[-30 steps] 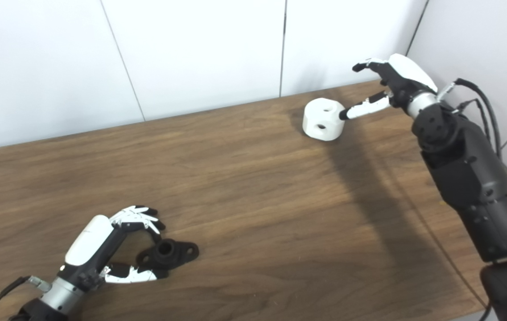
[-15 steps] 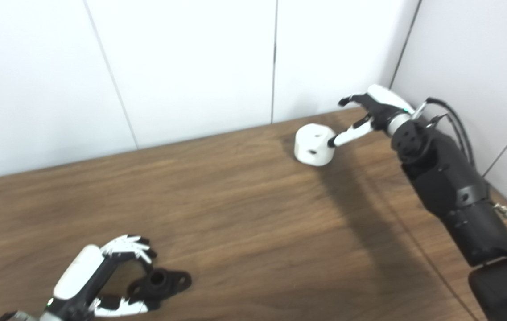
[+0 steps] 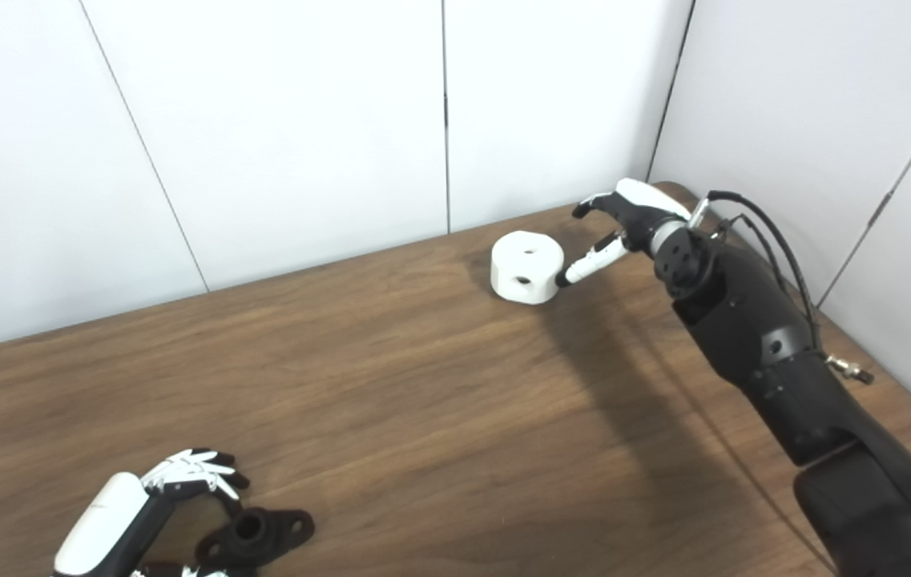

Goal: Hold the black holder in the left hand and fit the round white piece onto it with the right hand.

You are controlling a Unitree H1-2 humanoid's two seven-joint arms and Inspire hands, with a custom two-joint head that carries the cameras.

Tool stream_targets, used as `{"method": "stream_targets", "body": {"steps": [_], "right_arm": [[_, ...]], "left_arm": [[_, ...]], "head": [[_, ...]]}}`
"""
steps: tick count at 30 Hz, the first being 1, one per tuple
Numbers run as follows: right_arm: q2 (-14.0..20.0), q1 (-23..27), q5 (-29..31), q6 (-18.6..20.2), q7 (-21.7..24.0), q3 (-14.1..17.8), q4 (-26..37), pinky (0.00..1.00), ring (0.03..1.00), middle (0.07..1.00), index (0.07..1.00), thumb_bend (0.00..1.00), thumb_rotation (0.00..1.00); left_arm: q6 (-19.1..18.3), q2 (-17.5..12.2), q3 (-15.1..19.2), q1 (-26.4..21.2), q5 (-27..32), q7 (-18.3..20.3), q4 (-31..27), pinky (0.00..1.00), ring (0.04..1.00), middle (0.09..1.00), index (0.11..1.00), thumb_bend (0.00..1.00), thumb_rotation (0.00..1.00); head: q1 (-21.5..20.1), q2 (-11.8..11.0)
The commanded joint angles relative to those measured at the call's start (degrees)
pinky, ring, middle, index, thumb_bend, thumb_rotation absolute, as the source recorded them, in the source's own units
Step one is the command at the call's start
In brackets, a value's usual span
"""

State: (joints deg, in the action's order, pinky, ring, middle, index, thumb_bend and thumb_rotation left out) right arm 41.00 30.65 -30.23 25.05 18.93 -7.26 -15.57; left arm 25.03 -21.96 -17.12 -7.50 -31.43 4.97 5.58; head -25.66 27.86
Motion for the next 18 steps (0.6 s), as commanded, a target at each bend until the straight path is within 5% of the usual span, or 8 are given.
{"method": "stream_targets", "body": {"steps": [1, 18], "right_arm": [[1.56, 3.54, -0.66, -0.96, -1.93, 0.63, 0.61, 0.79, 0.959, 0.933, 0.828, 0.98, 0.35], [-0.90, 6.15, 0.36, -0.89, -1.21, -0.27, -1.53, 0.79, 0.935, 0.931, 0.799, 1.00, 0.31]], "left_arm": [[-1.24, -1.50, 0.05, 2.69, -0.54, 1.01, 2.18, 0.88, 0.809, 0.686, 0.483, 0.52, 0.04], [-3.73, -1.57, 0.48, 4.24, 0.28, 3.41, -3.40, 0.83, 0.795, 0.675, 0.483, 0.52, 0.04]], "head": [[0.21, 0.23], [1.48, 1.50]]}}
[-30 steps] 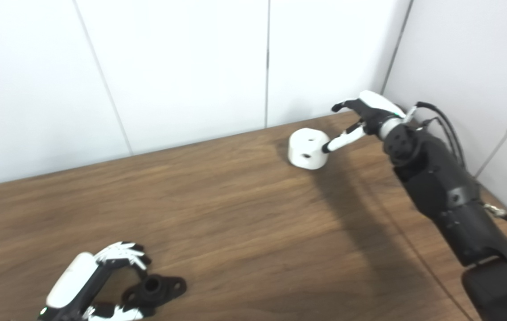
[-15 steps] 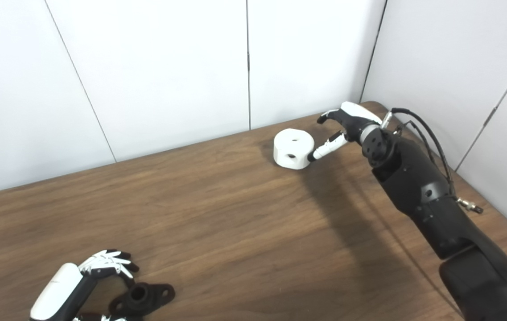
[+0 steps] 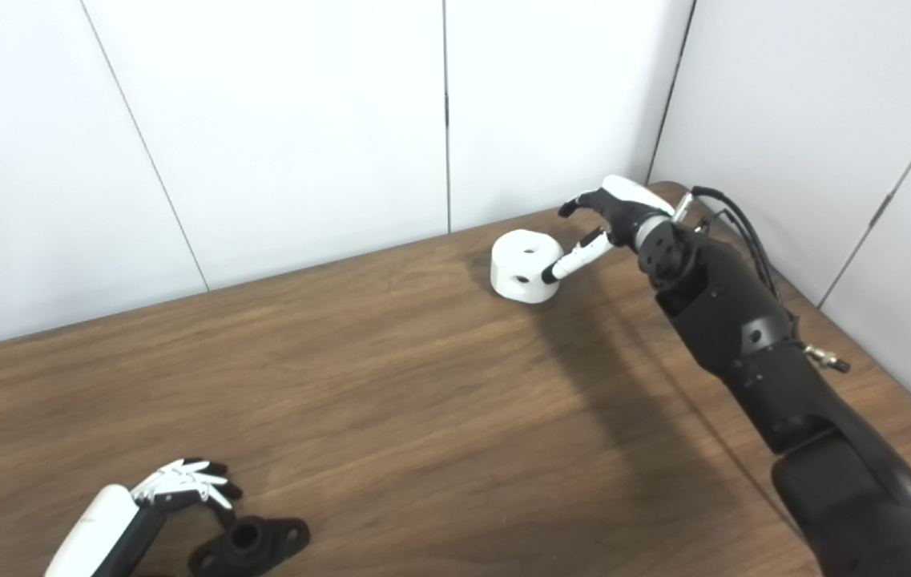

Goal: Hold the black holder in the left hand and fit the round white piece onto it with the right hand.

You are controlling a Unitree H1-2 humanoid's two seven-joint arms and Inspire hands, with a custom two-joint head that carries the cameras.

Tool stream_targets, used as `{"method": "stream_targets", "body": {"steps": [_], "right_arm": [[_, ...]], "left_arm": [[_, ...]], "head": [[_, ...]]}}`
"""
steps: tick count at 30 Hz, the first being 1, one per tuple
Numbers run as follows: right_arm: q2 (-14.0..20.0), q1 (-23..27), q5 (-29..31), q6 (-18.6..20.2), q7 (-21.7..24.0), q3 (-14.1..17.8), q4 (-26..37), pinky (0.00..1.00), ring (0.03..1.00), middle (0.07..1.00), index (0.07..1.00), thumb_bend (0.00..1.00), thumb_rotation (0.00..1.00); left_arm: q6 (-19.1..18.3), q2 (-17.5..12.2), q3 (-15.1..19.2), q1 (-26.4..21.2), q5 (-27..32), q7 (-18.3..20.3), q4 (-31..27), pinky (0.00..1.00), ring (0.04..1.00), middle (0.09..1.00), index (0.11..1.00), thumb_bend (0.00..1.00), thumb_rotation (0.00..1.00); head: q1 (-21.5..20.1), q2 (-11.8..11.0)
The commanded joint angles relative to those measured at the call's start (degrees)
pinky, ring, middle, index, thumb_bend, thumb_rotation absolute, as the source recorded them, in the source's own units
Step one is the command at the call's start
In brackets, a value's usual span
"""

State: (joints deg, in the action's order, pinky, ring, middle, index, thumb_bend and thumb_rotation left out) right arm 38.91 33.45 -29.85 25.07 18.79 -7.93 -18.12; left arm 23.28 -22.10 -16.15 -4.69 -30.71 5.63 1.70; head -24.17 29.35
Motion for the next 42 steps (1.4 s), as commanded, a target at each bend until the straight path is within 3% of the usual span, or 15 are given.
{"method": "stream_targets", "body": {"steps": [1, 12, 20, 22, 31, 37, 42], "right_arm": [[1.06, 3.49, 0.12, -1.07, -0.83, 0.28, 1.08, 0.79, 0.935, 0.931, 0.798, 1.00, 0.31], [0.52, 3.22, 1.99, -1.50, 0.51, -0.58, 3.34, 0.82, 0.952, 0.938, 0.794, 1.00, 0.30], [0.59, 1.70, 1.87, -1.03, -0.18, -0.06, 5.93, 0.79, 0.939, 0.928, 0.784, 1.00, 0.28], [0.88, 1.22, 1.67, -0.97, -0.37, 0.15, 6.79, 0.71, 0.929, 0.924, 0.783, 1.00, 0.28], [0.63, -0.86, -0.32, 1.54, -1.06, 1.25, 11.28, 0.70, 0.930, 0.929, 0.799, 1.00, 0.37], [0.53, -1.96, -0.16, 0.24, -2.10, 1.65, 11.08, 0.73, 0.913, 0.916, 0.807, 1.00, 0.36], [-0.14, -2.47, -1.00, 1.73, -1.82, 1.52, 11.57, 0.76, 0.933, 0.924, 0.805, 0.99, 0.35]], "left_arm": [[-2.31, -1.39, -0.49, 1.50, -0.57, 2.87, 0.06, 0.83, 0.794, 0.674, 0.483, 0.52, 0.04], [-4.01, -1.05, -0.43, 1.67, -0.39, 3.77, -1.95, 0.81, 0.780, 0.664, 0.482, 0.52, 0.04], [-4.15, -1.04, -0.25, 1.63, -0.05, 3.88, -2.11, 0.81, 0.780, 0.662, 0.482, 0.52, 0.04], [-4.25, -1.12, -0.18, 1.53, -0.01, 3.99, -2.17, 0.81, 0.780, 0.663, 0.482, 0.52, 0.04], [-4.17, -1.23, -0.04, 1.11, 0.40, 4.23, -1.92, 0.80, 0.777, 0.660, 0.482, 0.52, 0.04], [-5.17, -1.19, 0.12, 1.38, 0.40, 4.70, -2.74, 0.82, 0.784, 0.662, 0.483, 0.52, 0.04], [-5.27, -1.43, 0.34, 1.44, 0.51, 4.92, -2.89, 0.82, 0.789, 0.664, 0.483, 0.52, 0.04]], "head": [[-0.04, 0.08], [-0.17, 0.17], [-0.63, 0.27], [-0.78, 0.34], [-1.48, 0.52], [-1.63, 1.13], [-1.78, 1.31]]}}
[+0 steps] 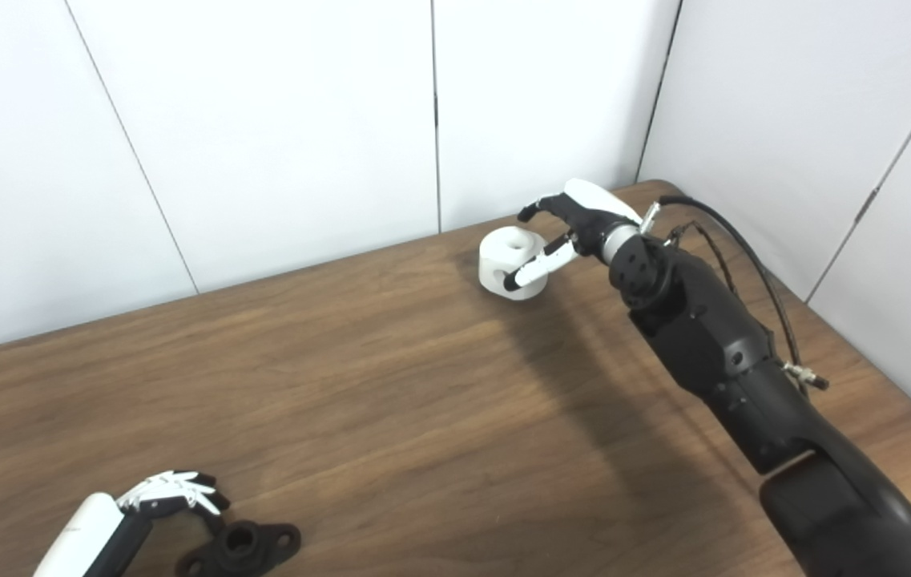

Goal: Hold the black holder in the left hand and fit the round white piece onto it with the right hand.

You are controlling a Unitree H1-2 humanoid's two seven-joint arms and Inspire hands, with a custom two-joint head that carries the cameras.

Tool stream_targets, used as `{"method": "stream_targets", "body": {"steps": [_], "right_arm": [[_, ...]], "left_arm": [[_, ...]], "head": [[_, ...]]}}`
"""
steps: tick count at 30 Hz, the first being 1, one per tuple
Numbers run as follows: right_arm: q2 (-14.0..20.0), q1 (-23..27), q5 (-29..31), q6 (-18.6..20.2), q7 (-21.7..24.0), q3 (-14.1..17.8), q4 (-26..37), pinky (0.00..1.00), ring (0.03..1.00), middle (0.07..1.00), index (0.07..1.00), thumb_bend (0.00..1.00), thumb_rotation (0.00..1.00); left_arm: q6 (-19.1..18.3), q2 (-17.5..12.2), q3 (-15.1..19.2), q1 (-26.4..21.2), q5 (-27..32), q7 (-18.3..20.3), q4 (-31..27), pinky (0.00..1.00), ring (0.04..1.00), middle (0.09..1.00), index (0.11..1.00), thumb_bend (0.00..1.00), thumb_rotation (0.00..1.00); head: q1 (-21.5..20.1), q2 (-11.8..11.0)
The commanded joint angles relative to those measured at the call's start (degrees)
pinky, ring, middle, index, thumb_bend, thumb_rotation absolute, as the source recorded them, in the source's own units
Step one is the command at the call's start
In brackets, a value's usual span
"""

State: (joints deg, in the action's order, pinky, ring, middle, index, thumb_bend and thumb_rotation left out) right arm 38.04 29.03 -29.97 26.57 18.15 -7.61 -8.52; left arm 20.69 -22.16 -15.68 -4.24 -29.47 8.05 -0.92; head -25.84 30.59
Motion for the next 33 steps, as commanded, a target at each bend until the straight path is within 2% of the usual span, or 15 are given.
{"method": "stream_targets", "body": {"steps": [1, 13, 23, 27, 33], "right_arm": [[0.54, 1.78, -1.02, 0.21, -1.50, 1.15, 1.85, 0.77, 0.934, 0.925, 0.804, 0.99, 0.35], [-1.25, 1.05, -2.25, -0.06, -4.54, 0.77, -0.23, 0.79, 0.928, 0.898, 0.811, 1.00, 0.35], [-3.62, 0.42, -4.53, 0.14, -7.79, 1.46, -1.42, 0.75, 0.893, 0.888, 0.808, 0.97, 0.37], [-4.87, 0.21, -5.66, -0.34, -12.28, 1.92, -2.21, 0.72, 0.864, 0.858, 0.780, 0.97, 0.35], [-7.16, 0.58, -9.34, -2.81, -23.95, 1.56, -6.45, 0.65, 0.779, 0.762, 0.668, 0.94, 0.31]], "left_arm": [[-2.66, -1.41, -0.11, 0.99, -0.82, 2.51, -0.30, 0.82, 0.789, 0.665, 0.483, 0.52, 0.04], [-2.02, -1.84, 0.31, 1.22, -0.13, 2.47, 0.02, 0.83, 0.794, 0.667, 0.483, 0.52, 0.04], [-2.28, -1.92, 0.42, 1.39, 0.05, 2.67, -0.37, 0.83, 0.793, 0.666, 0.483, 0.52, 0.04], [-2.21, -1.94, 0.67, 1.61, 0.02, 2.90, -0.64, 0.83, 0.793, 0.666, 0.483, 0.52, 0.04], [-2.55, -1.88, 0.99, 1.96, 0.05, 3.34, -1.14, 0.83, 0.795, 0.666, 0.482, 0.52, 0.04]], "head": [[-0.18, 0.10], [-0.65, 0.81], [-0.59, 0.98], [-0.78, 1.10], [-0.78, 0.90]]}}
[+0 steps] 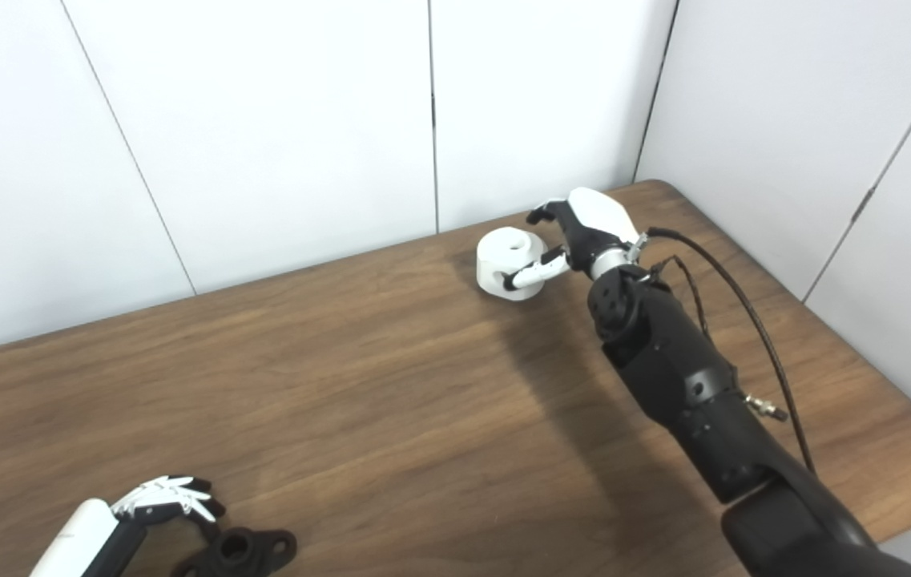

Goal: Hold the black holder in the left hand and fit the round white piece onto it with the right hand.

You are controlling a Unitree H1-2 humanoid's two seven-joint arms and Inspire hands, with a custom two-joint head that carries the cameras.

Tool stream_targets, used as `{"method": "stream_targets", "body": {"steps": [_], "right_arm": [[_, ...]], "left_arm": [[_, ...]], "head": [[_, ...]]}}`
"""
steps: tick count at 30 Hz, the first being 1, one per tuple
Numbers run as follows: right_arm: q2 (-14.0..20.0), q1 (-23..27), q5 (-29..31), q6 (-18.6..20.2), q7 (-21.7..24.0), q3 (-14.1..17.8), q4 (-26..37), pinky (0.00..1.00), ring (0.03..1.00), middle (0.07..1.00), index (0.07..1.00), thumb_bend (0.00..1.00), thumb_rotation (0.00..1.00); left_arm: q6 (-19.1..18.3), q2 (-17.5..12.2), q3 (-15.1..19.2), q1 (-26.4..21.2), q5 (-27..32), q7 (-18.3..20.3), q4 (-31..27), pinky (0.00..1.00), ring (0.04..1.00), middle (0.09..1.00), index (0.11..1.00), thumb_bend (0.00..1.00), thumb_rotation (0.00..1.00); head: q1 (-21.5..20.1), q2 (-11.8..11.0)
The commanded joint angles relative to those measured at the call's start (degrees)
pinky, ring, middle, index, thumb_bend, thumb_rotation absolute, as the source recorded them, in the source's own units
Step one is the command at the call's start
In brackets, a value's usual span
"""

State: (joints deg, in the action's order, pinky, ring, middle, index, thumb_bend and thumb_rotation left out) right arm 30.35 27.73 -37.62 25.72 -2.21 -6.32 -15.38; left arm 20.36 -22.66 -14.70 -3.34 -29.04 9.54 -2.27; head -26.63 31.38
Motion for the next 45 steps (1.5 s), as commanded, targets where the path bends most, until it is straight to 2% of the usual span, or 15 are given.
{"method": "stream_targets", "body": {"steps": [1, 4, 5, 6, 8, 14, 23, 29, 32, 33, 34, 35, 38, 45], "right_arm": [[0.22, 2.01, -2.41, -2.54, -5.60, 0.09, -0.46, 0.64, 0.767, 0.751, 0.653, 0.93, 0.30], [-0.38, 2.05, -3.20, -5.58, -11.24, 0.23, -2.52, 0.60, 0.728, 0.707, 0.581, 0.89, 0.19], [-0.52, 2.07, -3.24, -6.46, -12.70, 0.35, -3.15, 0.59, 0.720, 0.692, 0.525, 0.68, 0.16], [-0.63, 2.15, -3.51, -7.08, -14.10, 0.35, -3.81, 0.59, 0.718, 0.683, 0.506, 0.60, 0.15], [-0.65, 2.27, -3.94, -8.02, -15.95, 0.22, -4.63, 0.59, 0.708, 0.661, 0.487, 0.54, 0.14], [-0.28, 1.75, -4.17, -8.08, -16.81, 0.31, -3.68, 0.60, 0.707, 0.654, 0.482, 0.52, 0.14], [-0.51, 1.69, -3.38, -7.80, -15.74, 0.89, -3.58, 0.60, 0.711, 0.670, 0.482, 0.53, 0.14], [-0.15, 2.21, -2.36, -7.69, -13.56, 1.10, -3.36, 0.60, 0.718, 0.677, 0.485, 0.53, 0.14], [0.61, 2.31, -1.84, -5.75, -9.66, 0.91, -1.64, 0.63, 0.763, 0.727, 0.491, 0.52, 0.15], [1.02, 2.26, -1.89, -5.09, -8.28, 0.79, -0.68, 0.64, 0.777, 0.748, 0.566, 0.73, 0.18], [1.32, 2.20, -1.95, -4.68, -7.30, 0.81, 0.16, 0.65, 0.792, 0.770, 0.632, 0.86, 0.21], [1.66, 2.11, -1.99, -4.40, -6.37, 0.85, 0.98, 0.66, 0.799, 0.781, 0.662, 0.91, 0.22], [2.56, 1.99, -2.32, -3.90, -4.29, 0.87, 2.55, 0.68, 0.819, 0.819, 0.732, 0.99, 0.23], [4.59, 1.66, -1.95, -4.04, -1.54, 1.81, 6.06, 0.68, 0.848, 0.859, 0.821, 1.00, 0.22]], "left_arm": [[-2.24, -1.40, 0.07, 1.14, -0.32, 1.94, 0.05, 0.83, 0.796, 0.666, 0.482, 0.52, 0.04], [-2.40, -1.47, 0.21, 1.36, 0.01, 2.13, -0.45, 0.83, 0.796, 0.667, 0.482, 0.52, 0.04], [-2.47, -1.49, 0.25, 1.42, 0.03, 2.14, -0.60, 0.83, 0.796, 0.667, 0.482, 0.52, 0.04], [-2.62, -1.50, 0.30, 1.47, 0.02, 2.23, -0.82, 0.83, 0.795, 0.667, 0.483, 0.52, 0.04], [-2.84, -1.48, 0.37, 1.53, 0.00, 2.36, -1.10, 0.83, 0.795, 0.668, 0.483, 0.52, 0.04], [-3.22, -1.56, 0.55, 1.56, 0.16, 2.58, -1.54, 0.83, 0.794, 0.667, 0.482, 0.52, 0.04], [-3.83, -1.39, 0.64, 1.79, -0.16, 2.59, -2.47, 0.82, 0.790, 0.663, 0.482, 0.52, 0.04], [-3.62, -1.21, 0.62, 1.38, 0.25, 2.52, -1.62, 0.83, 0.793, 0.666, 0.482, 0.52, 0.04], [-3.21, -1.17, 0.53, 1.09, 0.13, 2.32, -1.16, 0.82, 0.792, 0.662, 0.482, 0.52, 0.04], [-3.41, -1.15, 0.52, 1.05, -0.03, 2.36, -1.21, 0.82, 0.790, 0.661, 0.482, 0.52, 0.04], [-3.52, -1.12, 0.50, 1.00, -0.10, 2.39, -1.19, 0.82, 0.790, 0.661, 0.482, 0.52, 0.04], [-3.60, -1.10, 0.48, 0.97, -0.15, 2.43, -1.19, 0.82, 0.789, 0.661, 0.482, 0.52, 0.04], [-3.99, -1.00, 0.47, 0.94, -0.18, 2.56, -1.27, 0.82, 0.789, 0.661, 0.482, 0.52, 0.04], [-3.90, -1.02, 0.42, 0.69, -0.14, 2.61, -1.05, 0.81, 0.787, 0.661, 0.482, 0.52, 0.04]], "head": [[0.11, 0.16], [0.14, 0.42], [0.11, 0.51], [0.08, 0.62], [0.08, 0.62], [-0.43, 1.36], [0.27, 1.69], [0.45, 1.33], [0.37, 1.26], [0.37, 1.26], [0.36, 1.14], [0.36, 1.14], [0.23, 0.95], [-0.09, 0.77]]}}
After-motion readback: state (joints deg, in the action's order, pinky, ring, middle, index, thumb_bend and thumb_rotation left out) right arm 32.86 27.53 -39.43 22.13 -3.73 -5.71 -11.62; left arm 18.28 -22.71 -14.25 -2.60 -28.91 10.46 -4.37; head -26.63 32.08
